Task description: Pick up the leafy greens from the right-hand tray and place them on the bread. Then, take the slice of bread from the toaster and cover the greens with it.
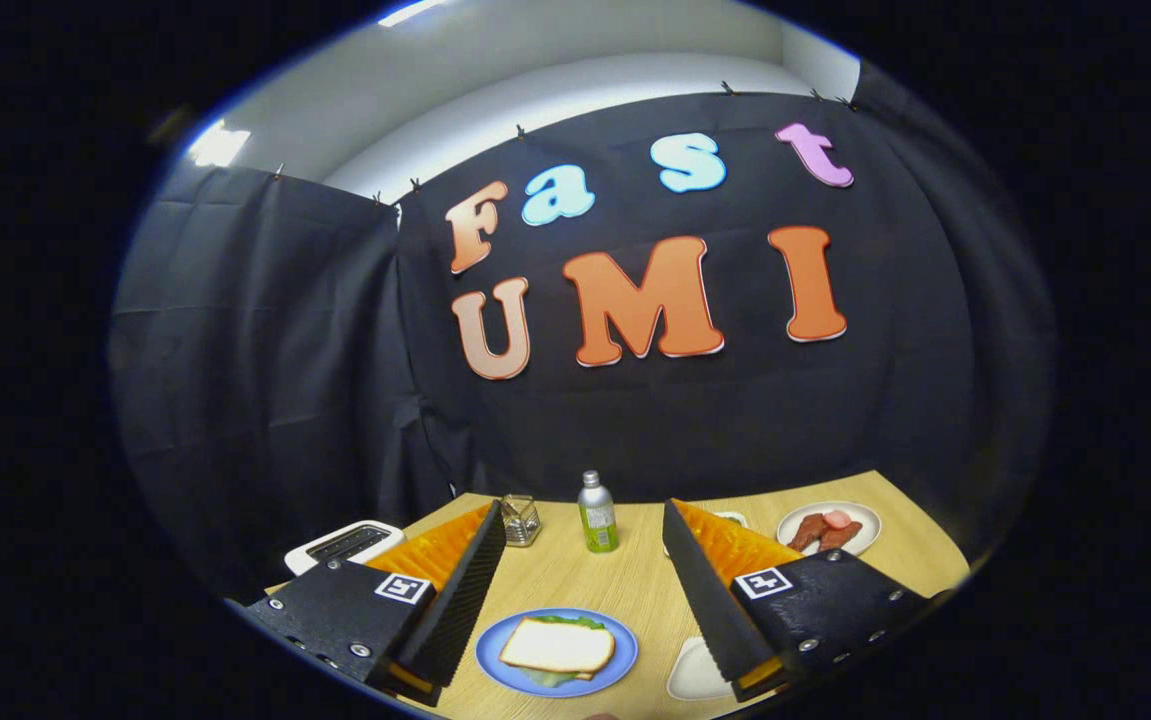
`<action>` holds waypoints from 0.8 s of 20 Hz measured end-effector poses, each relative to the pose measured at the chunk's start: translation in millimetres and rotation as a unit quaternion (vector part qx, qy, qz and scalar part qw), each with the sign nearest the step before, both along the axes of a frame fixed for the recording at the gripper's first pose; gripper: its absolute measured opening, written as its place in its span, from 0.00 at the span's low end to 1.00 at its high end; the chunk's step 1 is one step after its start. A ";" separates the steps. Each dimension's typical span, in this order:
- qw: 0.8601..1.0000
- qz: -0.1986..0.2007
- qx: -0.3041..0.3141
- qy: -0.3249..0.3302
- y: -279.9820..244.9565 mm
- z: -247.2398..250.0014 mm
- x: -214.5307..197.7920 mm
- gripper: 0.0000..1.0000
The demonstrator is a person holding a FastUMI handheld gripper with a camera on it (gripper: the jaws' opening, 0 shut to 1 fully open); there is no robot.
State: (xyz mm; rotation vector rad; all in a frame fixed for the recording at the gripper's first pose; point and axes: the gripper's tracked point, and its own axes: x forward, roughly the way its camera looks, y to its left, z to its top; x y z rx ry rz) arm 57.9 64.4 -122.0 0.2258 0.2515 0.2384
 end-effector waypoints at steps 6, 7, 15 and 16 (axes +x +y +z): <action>0.998 -0.041 -0.010 -0.051 -22.2 49.0 -22.6 0.97; 0.997 -0.047 -0.011 -0.060 -26.8 55.8 -26.5 0.97; 0.990 -0.082 -0.028 -0.110 -44.8 79.6 -45.4 0.97; 0.989 -0.083 -0.030 -0.115 -44.9 80.9 -47.0 0.97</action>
